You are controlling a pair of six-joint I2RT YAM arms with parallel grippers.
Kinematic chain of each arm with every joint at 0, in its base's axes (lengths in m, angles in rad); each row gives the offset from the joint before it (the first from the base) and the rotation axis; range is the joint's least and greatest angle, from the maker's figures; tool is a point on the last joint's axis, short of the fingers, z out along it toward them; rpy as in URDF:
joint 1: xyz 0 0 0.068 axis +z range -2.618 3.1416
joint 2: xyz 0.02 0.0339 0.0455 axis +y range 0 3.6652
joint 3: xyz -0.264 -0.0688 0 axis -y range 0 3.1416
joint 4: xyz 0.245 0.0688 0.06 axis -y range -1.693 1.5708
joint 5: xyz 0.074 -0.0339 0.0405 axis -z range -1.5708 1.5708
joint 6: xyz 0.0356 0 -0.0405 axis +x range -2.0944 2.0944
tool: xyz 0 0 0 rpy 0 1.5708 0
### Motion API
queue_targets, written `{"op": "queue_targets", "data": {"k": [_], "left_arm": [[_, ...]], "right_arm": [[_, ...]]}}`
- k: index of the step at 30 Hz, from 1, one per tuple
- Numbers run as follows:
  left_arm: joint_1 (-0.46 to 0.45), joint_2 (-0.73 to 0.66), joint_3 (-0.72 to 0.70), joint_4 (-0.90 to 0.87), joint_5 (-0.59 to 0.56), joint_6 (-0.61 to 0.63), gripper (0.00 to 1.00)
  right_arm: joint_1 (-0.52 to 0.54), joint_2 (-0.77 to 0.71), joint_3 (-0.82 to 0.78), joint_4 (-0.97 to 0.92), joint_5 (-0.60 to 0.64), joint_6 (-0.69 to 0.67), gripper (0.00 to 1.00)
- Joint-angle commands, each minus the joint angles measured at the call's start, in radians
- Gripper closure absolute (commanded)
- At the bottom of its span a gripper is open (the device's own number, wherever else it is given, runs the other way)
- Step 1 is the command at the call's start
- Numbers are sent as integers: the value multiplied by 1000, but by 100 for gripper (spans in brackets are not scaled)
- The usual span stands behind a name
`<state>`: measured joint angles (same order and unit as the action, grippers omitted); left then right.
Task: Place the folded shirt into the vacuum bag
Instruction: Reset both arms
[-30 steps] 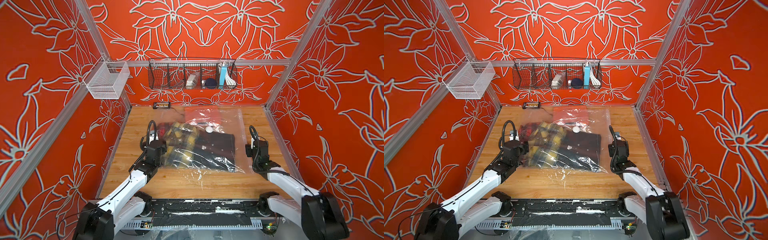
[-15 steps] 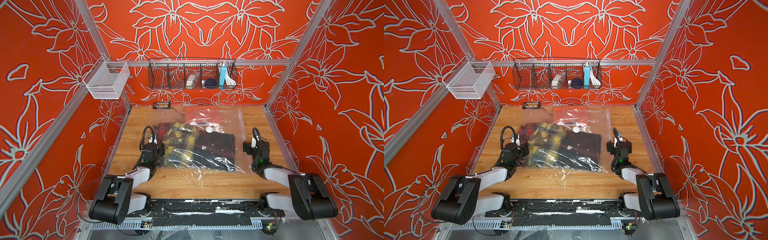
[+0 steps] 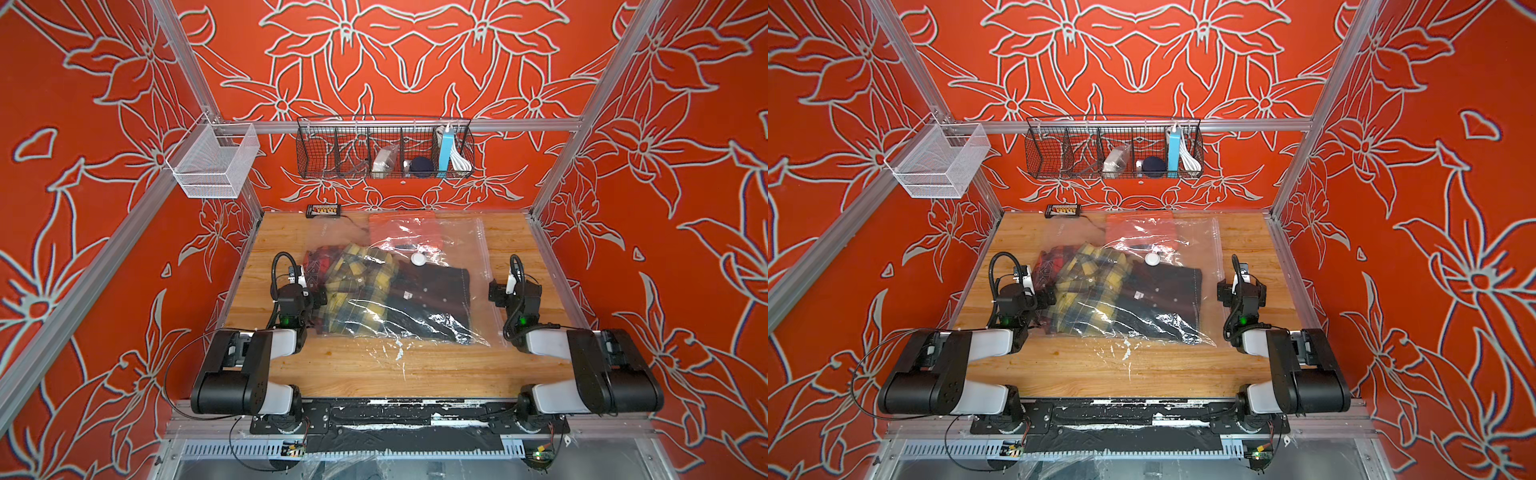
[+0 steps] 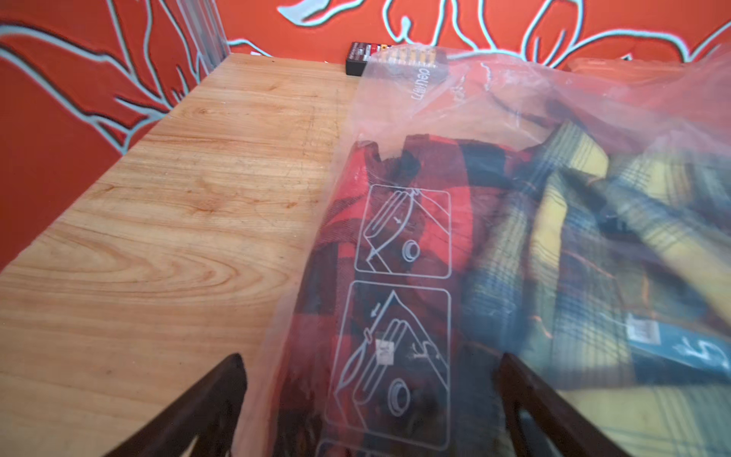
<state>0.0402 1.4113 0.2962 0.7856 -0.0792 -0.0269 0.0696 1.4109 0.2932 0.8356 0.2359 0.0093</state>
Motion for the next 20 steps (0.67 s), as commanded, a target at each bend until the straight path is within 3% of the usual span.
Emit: {"op": "queue_targets", "data": {"k": [1, 20], "left_arm": [[3, -8, 3, 7, 25, -13, 2], [-49, 2, 11, 5, -28, 27, 2]], "right_arm": [[-4, -5, 15, -21, 28, 24, 2], [-5, -3, 14, -13, 28, 23, 2]]}}
